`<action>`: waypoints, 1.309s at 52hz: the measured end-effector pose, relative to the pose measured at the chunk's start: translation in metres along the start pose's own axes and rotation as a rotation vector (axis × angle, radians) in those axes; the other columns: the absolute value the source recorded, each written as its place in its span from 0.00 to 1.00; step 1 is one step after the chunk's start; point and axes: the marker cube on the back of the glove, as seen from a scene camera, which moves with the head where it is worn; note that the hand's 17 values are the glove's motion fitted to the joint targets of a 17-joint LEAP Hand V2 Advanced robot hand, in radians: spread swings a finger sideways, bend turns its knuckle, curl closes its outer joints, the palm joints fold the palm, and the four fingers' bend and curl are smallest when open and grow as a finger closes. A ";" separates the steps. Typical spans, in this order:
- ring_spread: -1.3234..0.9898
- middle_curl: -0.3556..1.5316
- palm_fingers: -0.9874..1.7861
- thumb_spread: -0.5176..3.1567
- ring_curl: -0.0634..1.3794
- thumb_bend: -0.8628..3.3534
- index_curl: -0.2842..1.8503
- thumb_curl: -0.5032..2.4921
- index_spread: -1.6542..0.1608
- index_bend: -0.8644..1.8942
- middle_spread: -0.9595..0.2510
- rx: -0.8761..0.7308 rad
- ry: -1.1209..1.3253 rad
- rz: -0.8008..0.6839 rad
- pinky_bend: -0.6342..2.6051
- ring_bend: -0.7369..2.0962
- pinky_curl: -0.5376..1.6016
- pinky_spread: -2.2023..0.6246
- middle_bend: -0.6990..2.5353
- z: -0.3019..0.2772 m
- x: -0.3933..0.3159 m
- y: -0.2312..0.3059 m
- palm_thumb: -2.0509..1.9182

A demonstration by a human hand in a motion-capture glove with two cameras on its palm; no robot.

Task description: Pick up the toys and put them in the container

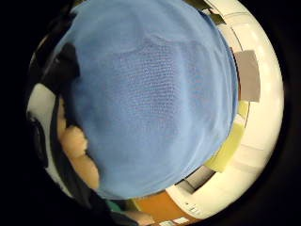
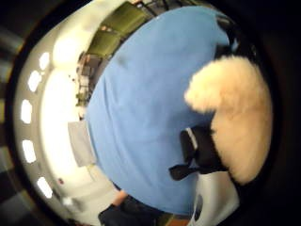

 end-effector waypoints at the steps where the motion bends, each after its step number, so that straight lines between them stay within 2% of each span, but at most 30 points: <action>1: 0.49 0.31 0.44 0.46 0.25 0.24 0.30 0.27 0.74 0.57 0.73 0.004 -0.002 -0.001 0.49 0.36 0.41 0.72 0.24 0.000 0.000 0.001 0.60; 2: 0.48 0.31 0.47 0.47 0.25 0.24 0.31 0.27 0.74 0.59 0.72 0.009 -0.002 -0.004 0.48 0.36 0.41 0.71 0.25 0.000 -0.001 0.003 0.61; 3: 0.46 0.31 0.53 0.47 0.26 0.25 0.32 0.28 0.74 0.60 0.69 0.019 0.002 -0.007 0.47 0.39 0.40 0.71 0.27 0.000 -0.001 0.005 0.62; 6: 0.42 0.32 0.59 0.47 0.27 0.26 0.32 0.29 0.74 0.60 0.64 0.081 0.024 -0.017 0.45 0.43 0.39 0.69 0.28 -0.001 -0.003 0.008 0.64; 9: 0.40 0.31 0.61 0.47 0.29 0.26 0.34 0.30 0.74 0.60 0.61 0.133 0.041 -0.027 0.46 0.48 0.40 0.68 0.27 -0.004 -0.004 0.009 0.66; 13: 0.38 0.30 0.65 0.46 0.33 0.26 0.35 0.31 0.74 0.58 0.59 0.108 0.038 -0.021 0.48 0.54 0.41 0.66 0.25 -0.009 -0.006 0.011 0.67; 14: 0.37 0.34 0.70 0.45 0.32 0.26 0.35 0.32 0.75 0.56 0.57 0.096 0.034 -0.022 0.46 0.52 0.40 0.66 0.34 -0.010 -0.006 0.011 0.67; 20: 0.38 0.40 0.80 0.41 0.37 0.26 0.34 0.34 0.74 0.51 0.52 0.023 0.020 -0.048 0.43 0.58 0.39 0.63 0.43 -0.006 -0.006 0.014 0.68; 26: 0.39 0.44 0.82 0.39 0.40 0.26 0.35 0.36 0.75 0.49 0.51 -0.064 0.078 -0.060 0.43 0.63 0.40 0.62 0.48 -0.008 -0.014 0.015 0.68; 28: 0.39 0.45 0.83 0.38 0.40 0.26 0.36 0.37 0.76 0.51 0.52 -0.078 0.094 -0.062 0.43 0.62 0.41 0.62 0.48 -0.010 -0.019 0.016 0.68; 38: 0.40 0.47 0.82 0.34 0.41 0.26 0.39 0.40 0.78 0.55 0.54 -0.068 0.075 -0.142 0.44 0.64 0.42 0.61 0.51 -0.057 -0.072 0.030 0.67; 45: 0.40 0.48 0.80 0.32 0.41 0.26 0.41 0.43 0.79 0.56 0.55 0.009 0.043 -0.197 0.45 0.65 0.43 0.61 0.52 -0.116 -0.141 0.046 0.66; 51: 0.40 0.49 0.80 0.31 0.41 0.26 0.42 0.44 0.79 0.56 0.56 0.131 0.023 -0.295 0.45 0.65 0.44 0.61 0.52 -0.175 -0.227 0.061 0.66; 57: 0.41 0.49 0.80 0.29 0.41 0.26 0.43 0.46 0.79 0.56 0.56 0.240 0.046 -0.449 0.45 0.66 0.44 0.61 0.52 -0.217 -0.305 0.064 0.66; 68: 0.41 0.50 0.79 0.28 0.40 0.27 0.44 0.49 0.79 0.56 0.56 0.329 0.024 -0.810 0.46 0.66 0.44 0.61 0.52 -0.261 -0.518 0.140 0.65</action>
